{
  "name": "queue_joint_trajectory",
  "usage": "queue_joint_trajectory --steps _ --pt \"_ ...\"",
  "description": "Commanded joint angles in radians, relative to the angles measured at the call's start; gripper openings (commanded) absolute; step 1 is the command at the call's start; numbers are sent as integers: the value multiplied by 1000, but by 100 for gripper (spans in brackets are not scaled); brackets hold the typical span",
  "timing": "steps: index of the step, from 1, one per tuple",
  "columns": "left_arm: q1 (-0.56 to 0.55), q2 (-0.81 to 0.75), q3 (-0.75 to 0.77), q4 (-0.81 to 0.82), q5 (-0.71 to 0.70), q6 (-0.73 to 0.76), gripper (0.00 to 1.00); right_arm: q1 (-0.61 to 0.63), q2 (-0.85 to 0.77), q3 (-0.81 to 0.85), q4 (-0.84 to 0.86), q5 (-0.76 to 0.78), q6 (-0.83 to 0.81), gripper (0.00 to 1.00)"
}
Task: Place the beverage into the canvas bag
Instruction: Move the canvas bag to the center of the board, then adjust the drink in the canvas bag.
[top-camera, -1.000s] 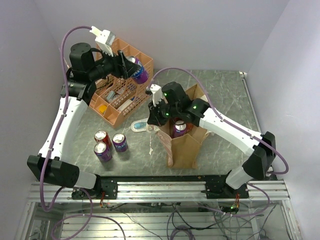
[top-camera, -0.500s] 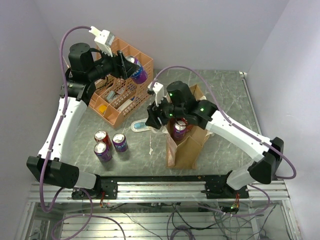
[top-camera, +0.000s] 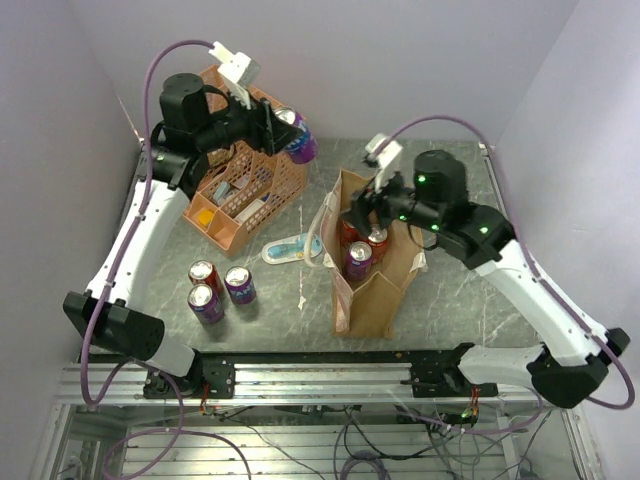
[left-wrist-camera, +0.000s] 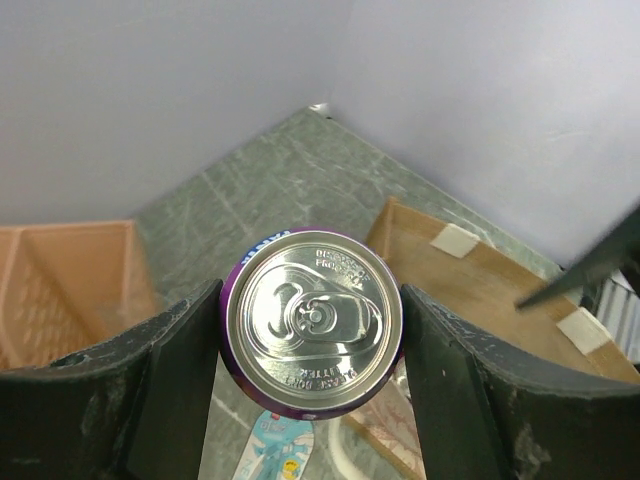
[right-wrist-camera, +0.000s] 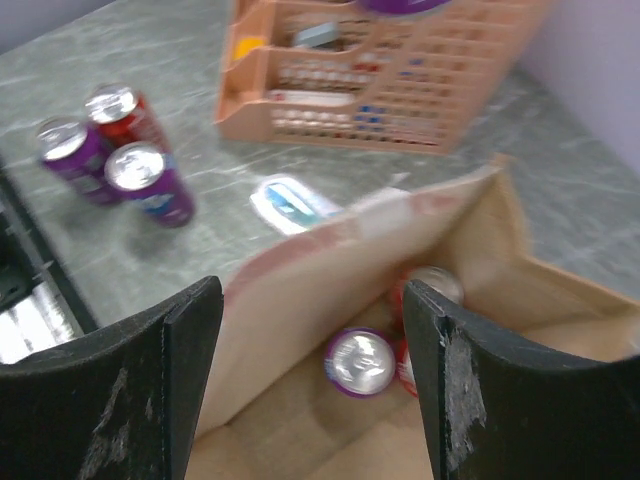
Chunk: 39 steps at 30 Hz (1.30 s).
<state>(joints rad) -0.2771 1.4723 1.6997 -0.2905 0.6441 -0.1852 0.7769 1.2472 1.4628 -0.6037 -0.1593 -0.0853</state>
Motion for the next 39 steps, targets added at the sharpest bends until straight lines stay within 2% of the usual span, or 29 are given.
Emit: queue_joint_trajectory --steps 1,7,11,16,21,26,33,36,39 --pt "-89 14 92 56 78 81 7 -143 -72 -30 0 76 -16 72" --pt "-226 63 144 -31 95 198 7 -326 -89 -63 -9 78 -36 72" --pt "-304 81 126 -55 119 235 7 -376 -102 -80 -67 49 -66 71" --pt "-431 104 111 -162 152 383 7 -434 -150 -127 -109 8 -93 70" --pt "-505 137 114 -292 169 507 7 -507 -172 -169 -90 -9 -80 70" --pt "-572 150 101 -392 209 576 7 -537 -199 -223 -60 -21 -64 70" --pt "-653 131 31 -413 326 573 7 -546 -213 -282 -1 -6 -84 70" --pt "-726 109 -3 -392 324 565 7 -545 -200 -292 14 -21 -89 70" --pt "-782 132 29 -462 297 607 7 -546 -211 -322 24 -76 -53 70"
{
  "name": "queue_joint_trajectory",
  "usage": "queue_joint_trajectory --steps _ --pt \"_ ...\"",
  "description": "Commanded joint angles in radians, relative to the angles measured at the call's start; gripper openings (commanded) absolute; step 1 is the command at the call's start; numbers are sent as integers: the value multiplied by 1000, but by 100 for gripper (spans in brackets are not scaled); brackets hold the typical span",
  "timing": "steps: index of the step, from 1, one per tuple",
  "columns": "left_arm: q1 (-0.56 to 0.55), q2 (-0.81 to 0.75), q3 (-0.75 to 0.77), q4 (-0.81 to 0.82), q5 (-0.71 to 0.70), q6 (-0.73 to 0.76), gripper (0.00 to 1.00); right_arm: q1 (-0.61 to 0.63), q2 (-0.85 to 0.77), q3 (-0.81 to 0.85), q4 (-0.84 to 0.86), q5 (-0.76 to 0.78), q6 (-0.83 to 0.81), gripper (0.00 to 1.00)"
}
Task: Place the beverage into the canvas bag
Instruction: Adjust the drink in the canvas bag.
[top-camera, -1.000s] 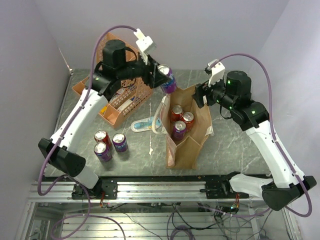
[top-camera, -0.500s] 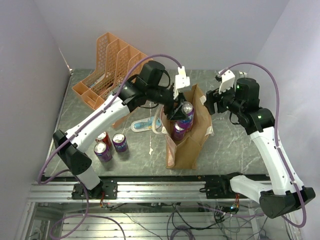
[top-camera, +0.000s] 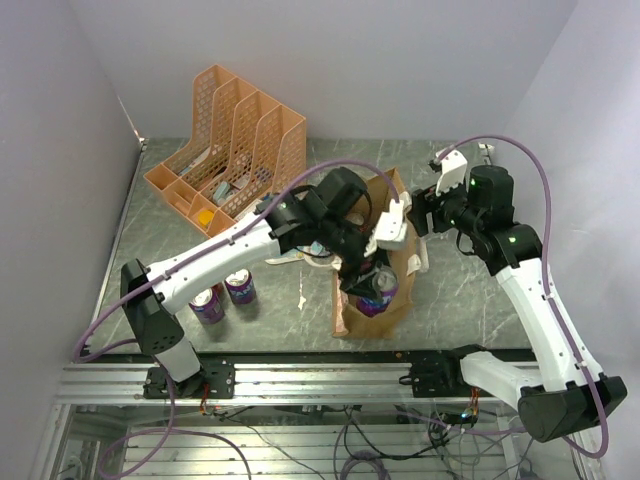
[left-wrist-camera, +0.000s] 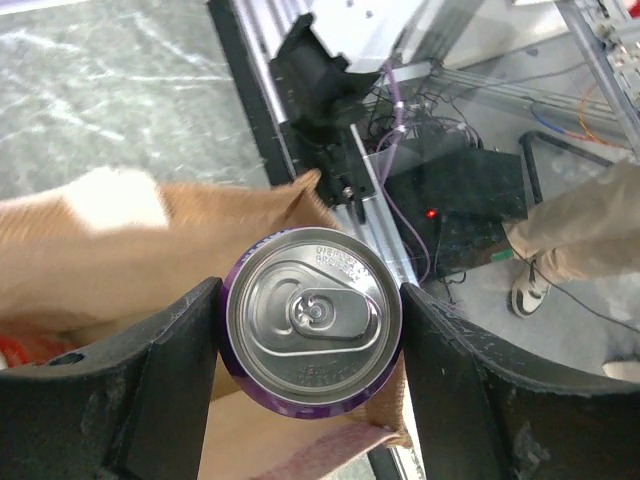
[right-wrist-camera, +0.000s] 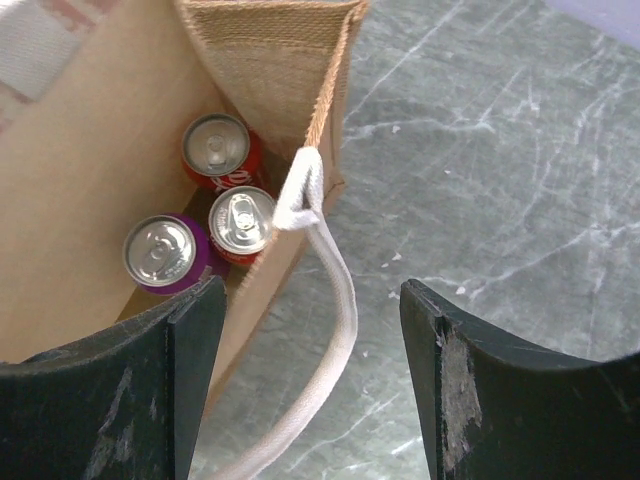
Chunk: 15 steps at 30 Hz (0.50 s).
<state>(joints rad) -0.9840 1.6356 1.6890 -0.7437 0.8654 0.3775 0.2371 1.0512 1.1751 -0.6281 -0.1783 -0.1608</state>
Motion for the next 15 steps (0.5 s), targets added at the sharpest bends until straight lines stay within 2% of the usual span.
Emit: queue_joint_trajectory --steps 1,5,15 --pt "-90 -19 56 -55 68 80 7 -5 -23 -45 51 -83 29 70" --pt "-142 8 81 -157 -17 187 7 -5 -53 -69 47 -155 41 71" --pt "-143 28 109 -79 -226 234 7 -5 -97 -89 18 -226 33 70"
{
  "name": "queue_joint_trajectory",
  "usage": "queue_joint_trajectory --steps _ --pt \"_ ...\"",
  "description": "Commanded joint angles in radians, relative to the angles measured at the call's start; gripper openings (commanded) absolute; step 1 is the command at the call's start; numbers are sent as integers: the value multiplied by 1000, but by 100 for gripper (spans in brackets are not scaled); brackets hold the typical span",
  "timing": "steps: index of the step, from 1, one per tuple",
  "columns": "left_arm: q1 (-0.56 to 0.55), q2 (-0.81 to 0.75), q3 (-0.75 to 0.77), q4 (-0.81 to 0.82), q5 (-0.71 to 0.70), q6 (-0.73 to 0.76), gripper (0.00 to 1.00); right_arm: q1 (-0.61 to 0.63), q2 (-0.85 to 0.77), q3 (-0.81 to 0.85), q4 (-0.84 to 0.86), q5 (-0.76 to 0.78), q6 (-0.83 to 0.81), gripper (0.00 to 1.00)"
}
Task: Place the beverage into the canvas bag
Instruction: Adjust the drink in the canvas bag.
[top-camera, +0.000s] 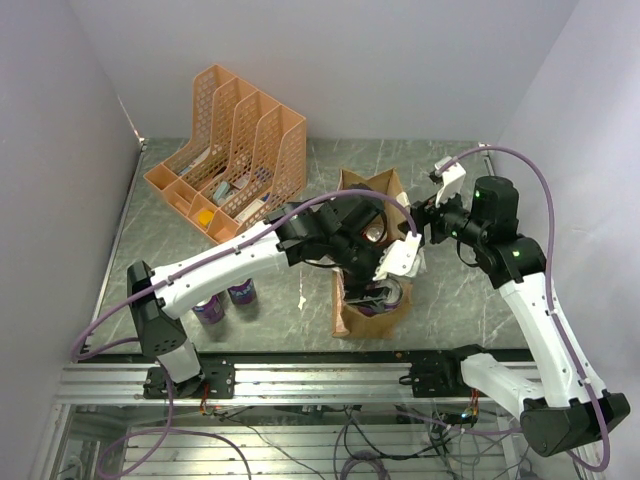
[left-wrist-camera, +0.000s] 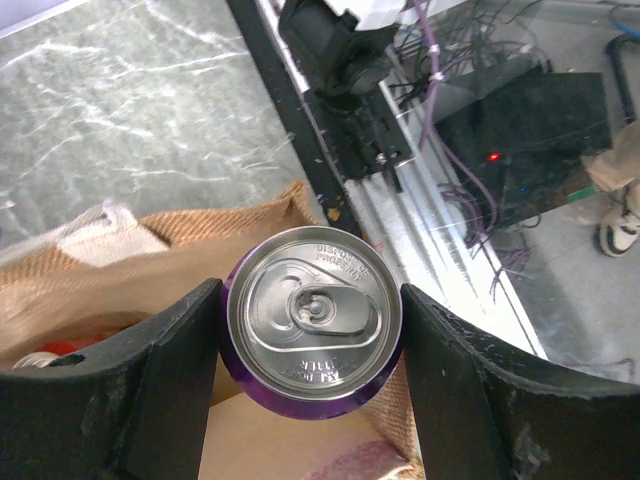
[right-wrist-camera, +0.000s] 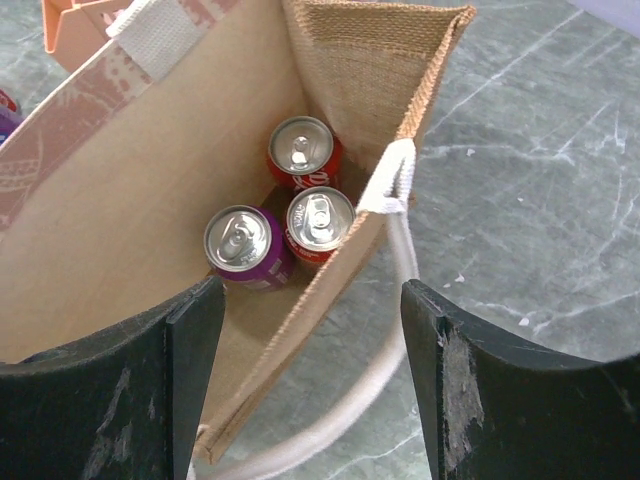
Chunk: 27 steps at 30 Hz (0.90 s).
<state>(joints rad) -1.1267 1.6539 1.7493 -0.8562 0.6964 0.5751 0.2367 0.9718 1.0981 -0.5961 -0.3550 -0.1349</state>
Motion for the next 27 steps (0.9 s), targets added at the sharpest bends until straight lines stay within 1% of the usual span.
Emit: queue_joint_trajectory --steps 1,5,9,12,14,19,23,27 --pt "13 5 40 68 -71 30 7 -4 -18 -13 -19 -54 9 70" --pt "93 -25 -22 231 -75 -24 7 -4 -16 -4 -43 -68 2 68" --pt "151 -18 -55 326 -46 -57 7 -4 -1 10 -65 -62 -3 68" --pt "202 -3 -76 425 -29 -137 7 -5 13 33 -65 -42 -5 68" --pt "223 7 -93 475 -37 -160 7 -5 27 49 -66 -25 -11 68" --pt "242 53 -116 552 -23 -180 7 -6 71 95 -70 28 -36 68" --pt "249 96 -116 598 30 -198 7 -7 100 118 -52 48 -40 68" --pt "278 141 -125 608 91 -178 7 -21 131 137 -38 52 -39 68"
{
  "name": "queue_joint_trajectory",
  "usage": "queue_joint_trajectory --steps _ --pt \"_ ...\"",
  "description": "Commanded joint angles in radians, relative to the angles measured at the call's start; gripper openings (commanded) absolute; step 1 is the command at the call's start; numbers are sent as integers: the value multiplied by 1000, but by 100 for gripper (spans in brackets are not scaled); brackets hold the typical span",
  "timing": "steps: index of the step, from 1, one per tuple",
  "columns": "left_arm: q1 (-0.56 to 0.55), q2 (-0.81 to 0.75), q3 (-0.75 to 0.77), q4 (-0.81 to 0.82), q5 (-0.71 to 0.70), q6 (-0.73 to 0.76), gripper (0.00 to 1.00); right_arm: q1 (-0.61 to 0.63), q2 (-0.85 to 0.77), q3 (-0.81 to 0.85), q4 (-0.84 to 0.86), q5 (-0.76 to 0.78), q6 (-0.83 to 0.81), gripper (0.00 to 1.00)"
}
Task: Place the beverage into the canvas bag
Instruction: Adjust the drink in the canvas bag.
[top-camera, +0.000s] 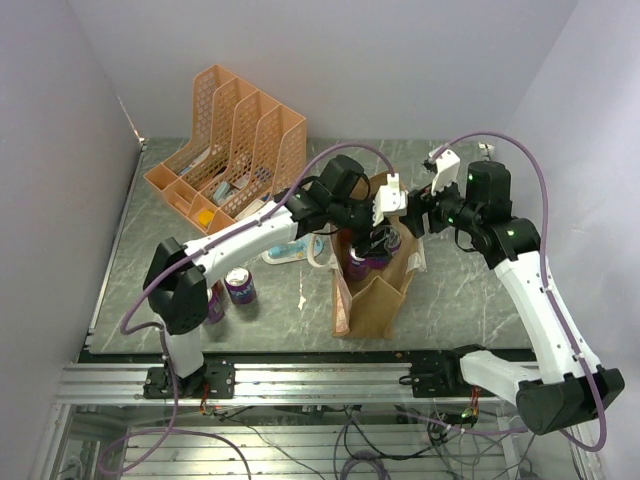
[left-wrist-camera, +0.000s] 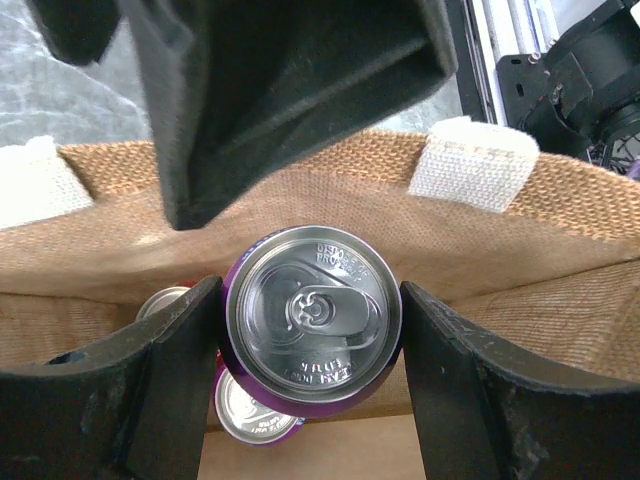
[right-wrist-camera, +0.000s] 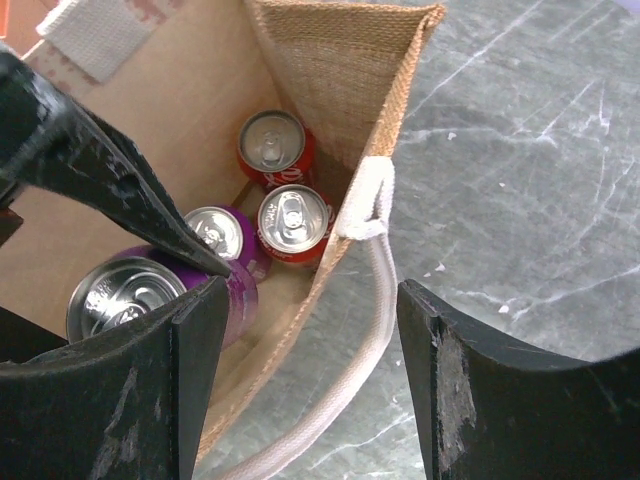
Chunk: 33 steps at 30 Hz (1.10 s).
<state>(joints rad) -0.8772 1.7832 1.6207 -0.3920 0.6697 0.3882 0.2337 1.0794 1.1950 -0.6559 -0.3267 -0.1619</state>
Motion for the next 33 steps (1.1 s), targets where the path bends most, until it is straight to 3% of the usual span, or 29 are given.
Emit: queue_joint_trajectory --steps 1,14,26,33 --pt "36 22 -2 146 132 18 7 -21 31 44 25 25 -13 68" --pt "58 146 86 -93 289 332 7 -57 119 100 30 35 -20 68" --pt "93 140 192 12 343 226 7 -70 187 127 53 25 -8 68" --pt "106 186 273 -83 481 274 7 -71 210 140 54 33 -11 67"
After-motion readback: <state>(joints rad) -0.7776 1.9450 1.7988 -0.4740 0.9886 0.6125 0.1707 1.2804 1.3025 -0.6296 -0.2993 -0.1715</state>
